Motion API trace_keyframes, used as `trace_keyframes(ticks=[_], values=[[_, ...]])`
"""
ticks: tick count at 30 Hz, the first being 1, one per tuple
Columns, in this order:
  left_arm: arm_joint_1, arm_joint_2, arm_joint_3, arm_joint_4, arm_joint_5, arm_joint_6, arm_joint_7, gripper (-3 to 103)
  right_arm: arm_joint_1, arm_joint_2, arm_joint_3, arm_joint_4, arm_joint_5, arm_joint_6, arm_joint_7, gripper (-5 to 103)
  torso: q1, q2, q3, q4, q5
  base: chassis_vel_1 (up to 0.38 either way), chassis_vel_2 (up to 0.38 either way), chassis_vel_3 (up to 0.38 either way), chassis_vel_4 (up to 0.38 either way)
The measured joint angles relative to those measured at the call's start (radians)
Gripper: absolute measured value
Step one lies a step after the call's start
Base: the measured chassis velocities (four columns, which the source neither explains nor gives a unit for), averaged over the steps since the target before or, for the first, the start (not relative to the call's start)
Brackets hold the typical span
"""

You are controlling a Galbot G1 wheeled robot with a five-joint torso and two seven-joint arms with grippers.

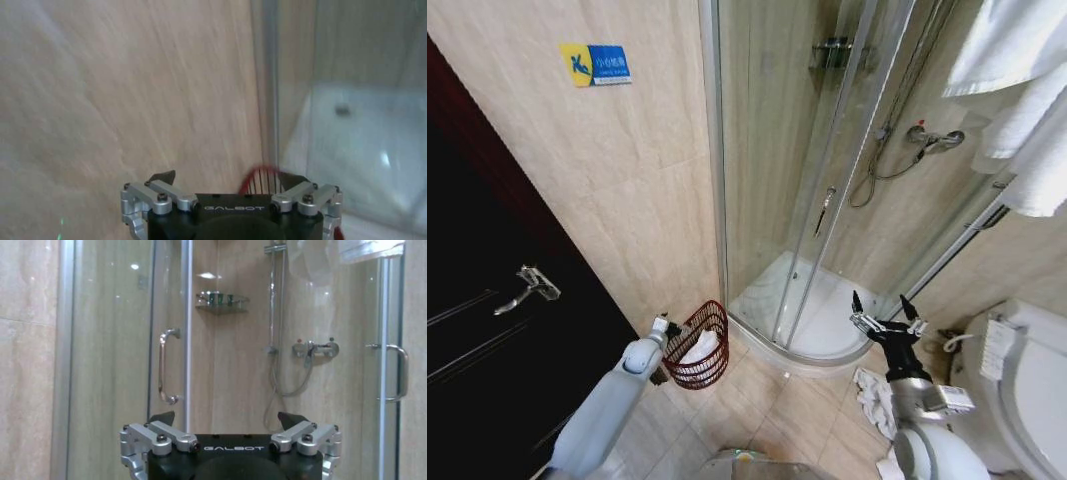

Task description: Discard the used towel into the hamper.

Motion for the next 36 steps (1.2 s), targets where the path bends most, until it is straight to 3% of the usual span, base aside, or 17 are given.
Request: trace_keyframes(ticks=[1,2,5,8,14,17,22,26,29,36], values=[[0.015,-0.005,-0.015,-0.013,-0.008,-0.044,-0.012,100,0.000,0.000,0.001,0.005,0.000,-0.009,0.006,100,0.000,0.000,0.000,0.0001,0.0001,0.000,0.000,0.000,0.000],[0.015,-0.005,-0.015,-0.013,-0.008,-0.044,-0.012,100,0.000,0.000,0.001,0.005,0.000,-0.009,0.006,100,0.000,0.000,0.000,0.0001,0.0001,0.000,0.000,0.000,0.000],[0.101,-0.019,-0.089,-0.079,-0.033,-0.189,-0.030,100,-0.001,0.000,0.000,0.017,0.001,-0.035,0.015,100,0.000,0.000,0.000,0.0006,-0.0001,0.000,0.000,0.000,0.000],[0.167,-0.023,-0.142,-0.168,-0.079,-0.223,-0.036,100,-0.006,-0.002,-0.005,0.021,0.000,-0.040,0.016,100,0.000,0.000,0.000,0.0006,0.0003,0.000,0.000,0.000,0.000],[0.288,-0.043,-0.224,-0.361,-0.133,-0.222,-0.045,100,-0.026,-0.001,-0.008,0.034,-0.002,-0.050,0.010,100,0.000,0.000,0.000,0.0003,0.0003,0.000,0.000,0.000,0.000],[0.379,-0.063,-0.295,-0.507,-0.163,-0.214,-0.015,100,-0.061,-0.001,0.001,0.045,0.014,-0.057,-0.022,100,0.000,0.000,0.000,0.0002,0.0002,0.000,0.000,0.000,0.000],[0.488,-0.087,-0.404,-0.654,-0.207,-0.194,0.010,100,-0.107,-0.016,0.006,0.058,0.071,-0.058,-0.048,100,0.000,0.000,0.000,0.0004,0.0003,0.000,0.000,0.000,0.000],[0.523,-0.100,-0.463,-0.706,-0.215,-0.175,0.003,100,-0.113,-0.032,0.006,0.058,0.072,-0.052,-0.063,100,0.000,0.000,0.000,0.0006,0.0003,0.000,0.000,0.000,0.000],[0.529,-0.102,-0.544,-0.724,-0.181,-0.124,-0.035,100,-0.131,-0.042,-0.010,0.088,0.071,-0.055,-0.071,100,0.000,0.000,0.000,0.0003,0.0002,0.000,0.000,0.000,0.000],[0.531,-0.105,-0.619,-0.702,-0.167,-0.114,-0.008,100,-0.166,-0.062,-0.038,0.113,0.080,-0.066,-0.086,100,0.000,0.000,0.000,0.0002,0.0002,0.000,0.000,0.000,0.000]])
